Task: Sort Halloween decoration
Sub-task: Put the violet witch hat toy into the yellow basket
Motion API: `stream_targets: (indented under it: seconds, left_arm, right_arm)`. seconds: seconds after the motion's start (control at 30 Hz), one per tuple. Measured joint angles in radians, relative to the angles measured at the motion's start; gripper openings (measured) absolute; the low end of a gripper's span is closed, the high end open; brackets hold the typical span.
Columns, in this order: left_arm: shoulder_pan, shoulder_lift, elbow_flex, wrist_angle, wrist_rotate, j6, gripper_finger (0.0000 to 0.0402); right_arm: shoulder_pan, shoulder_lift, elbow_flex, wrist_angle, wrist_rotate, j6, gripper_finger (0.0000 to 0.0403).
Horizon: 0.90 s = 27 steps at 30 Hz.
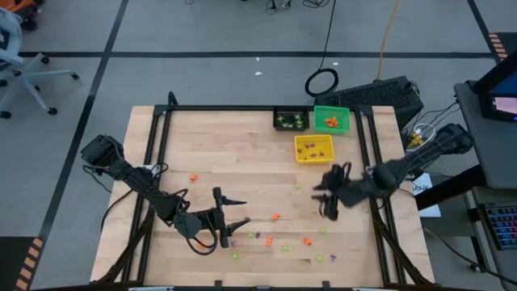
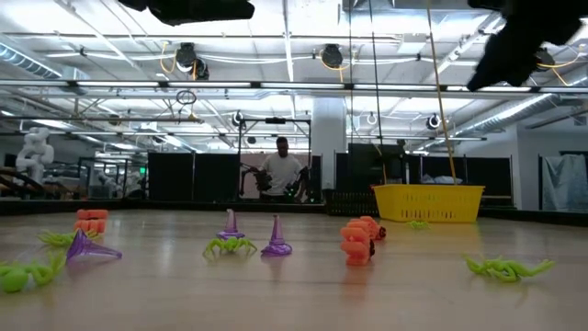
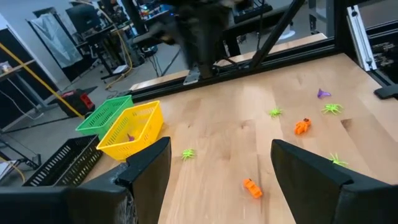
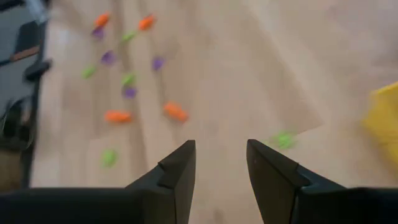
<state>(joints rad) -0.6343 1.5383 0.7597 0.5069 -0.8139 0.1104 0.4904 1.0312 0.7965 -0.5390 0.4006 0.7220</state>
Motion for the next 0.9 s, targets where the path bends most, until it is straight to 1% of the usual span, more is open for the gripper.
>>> stream_targets:
  seconds: [0.1, 0.23, 0.3, 0.4, 0.53, 0.73, 0.8, 0.9]
  left_arm:
    - [0.000, 0.000, 0.000, 0.000, 0.000, 0.000, 0.0274]
    - [0.001, 0.000, 0.000, 0.000, 0.000, -0.001, 0.0274]
    - [0.001, 0.000, 0.000, 0.000, 0.000, -0.001, 0.0274]
    - [0.001, 0.000, 0.000, 0.000, 0.000, -0.001, 0.0274]
    - [0.001, 0.000, 0.000, 0.000, 0.000, -0.001, 0.0274]
    - [0.007, 0.000, 0.000, 0.000, 0.000, -0.002, 0.0274]
    - [0.007, 0.000, 0.000, 0.000, 0.000, -0.002, 0.0274]
    - [0.007, 0.000, 0.000, 0.000, 0.000, -0.002, 0.0274]
  right_arm:
    - [0.089, 0.048, -0.036, 0.057, 0.033, 0.024, 0.0132]
    - [0.187, 0.137, -0.032, 0.073, 0.066, 0.064, 0.0132]
    - [0.228, 0.181, -0.021, 0.071, 0.059, 0.097, 0.0132]
    - [0.275, 0.238, 0.007, 0.053, 0.011, 0.171, 0.0132]
    - [0.333, 0.322, 0.087, -0.060, -0.047, 0.278, 0.0132]
    - [0.414, 0.465, 0.271, -0.269, -0.110, 0.360, 0.0132]
    - [0.438, 0.514, 0.331, -0.310, -0.142, 0.372, 0.0132]
    - [0.470, 0.582, 0.392, -0.326, -0.195, 0.383, 0.0132]
